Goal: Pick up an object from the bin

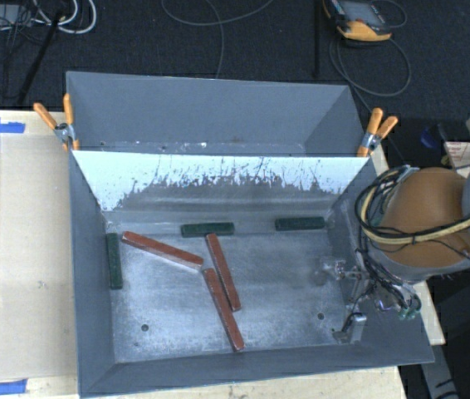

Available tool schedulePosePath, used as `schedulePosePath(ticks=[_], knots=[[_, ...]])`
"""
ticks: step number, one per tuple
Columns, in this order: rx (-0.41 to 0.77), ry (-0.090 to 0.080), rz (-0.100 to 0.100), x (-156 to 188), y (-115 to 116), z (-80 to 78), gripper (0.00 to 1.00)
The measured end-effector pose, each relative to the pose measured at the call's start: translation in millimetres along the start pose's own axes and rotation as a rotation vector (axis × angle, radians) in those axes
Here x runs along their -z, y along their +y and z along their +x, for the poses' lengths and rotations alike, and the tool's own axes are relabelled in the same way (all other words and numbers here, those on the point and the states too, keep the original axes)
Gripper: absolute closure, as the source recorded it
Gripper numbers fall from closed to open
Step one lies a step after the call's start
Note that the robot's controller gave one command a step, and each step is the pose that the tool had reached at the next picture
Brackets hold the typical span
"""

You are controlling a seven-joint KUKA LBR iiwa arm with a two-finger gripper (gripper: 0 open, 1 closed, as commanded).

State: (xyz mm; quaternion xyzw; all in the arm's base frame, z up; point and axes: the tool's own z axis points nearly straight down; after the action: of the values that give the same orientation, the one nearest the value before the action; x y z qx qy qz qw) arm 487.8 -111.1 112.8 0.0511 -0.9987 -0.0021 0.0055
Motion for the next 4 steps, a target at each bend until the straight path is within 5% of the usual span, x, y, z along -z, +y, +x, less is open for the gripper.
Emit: schedulePosePath(ticks=[1,2,3,4], knots=[[0.098,-0.02,0.003,83.9,89.3,-30.3,0.0],[0.109,-0.007,0.001,38.8,195.5,-26.1,0.0],[0.009,-0.012,0.005,45.4,155.8,-45.8,0.0],[0.014,-0.014,0.001,40.1,232.6,-97.0,0.0]])
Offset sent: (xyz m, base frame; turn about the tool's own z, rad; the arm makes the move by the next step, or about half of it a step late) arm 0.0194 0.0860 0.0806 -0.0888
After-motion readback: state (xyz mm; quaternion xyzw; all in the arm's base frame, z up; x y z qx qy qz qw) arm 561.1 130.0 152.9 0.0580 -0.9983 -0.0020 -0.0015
